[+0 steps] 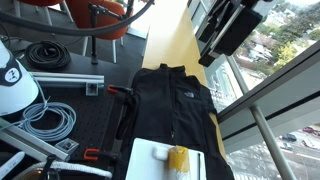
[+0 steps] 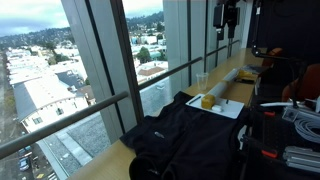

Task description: Fully zip up the fleece jacket

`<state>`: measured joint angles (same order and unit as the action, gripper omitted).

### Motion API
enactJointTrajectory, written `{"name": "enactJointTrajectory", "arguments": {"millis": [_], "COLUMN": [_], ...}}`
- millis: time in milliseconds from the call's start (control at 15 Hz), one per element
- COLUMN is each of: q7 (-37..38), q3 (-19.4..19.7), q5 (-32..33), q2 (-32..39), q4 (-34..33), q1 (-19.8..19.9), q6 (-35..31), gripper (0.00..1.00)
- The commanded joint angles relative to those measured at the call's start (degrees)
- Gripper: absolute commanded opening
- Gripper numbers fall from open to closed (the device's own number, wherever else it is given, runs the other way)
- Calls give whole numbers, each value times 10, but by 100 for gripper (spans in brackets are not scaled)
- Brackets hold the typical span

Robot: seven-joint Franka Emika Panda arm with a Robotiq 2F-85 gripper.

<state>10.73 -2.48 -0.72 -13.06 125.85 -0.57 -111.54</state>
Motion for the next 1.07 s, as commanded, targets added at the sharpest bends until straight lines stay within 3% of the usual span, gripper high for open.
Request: {"name": "enactJointTrajectory", "arguments": {"millis": [0,400,1000], "q7": [8,-16,-86], "q3": [-8,0,8], "q5": [-20,-19,-26], "q2": [37,136,224], "q4": [44,64,88], "q1": [-11,-10,3], "q6": [-115,-248,-367], "gripper": [100,100,100]}}
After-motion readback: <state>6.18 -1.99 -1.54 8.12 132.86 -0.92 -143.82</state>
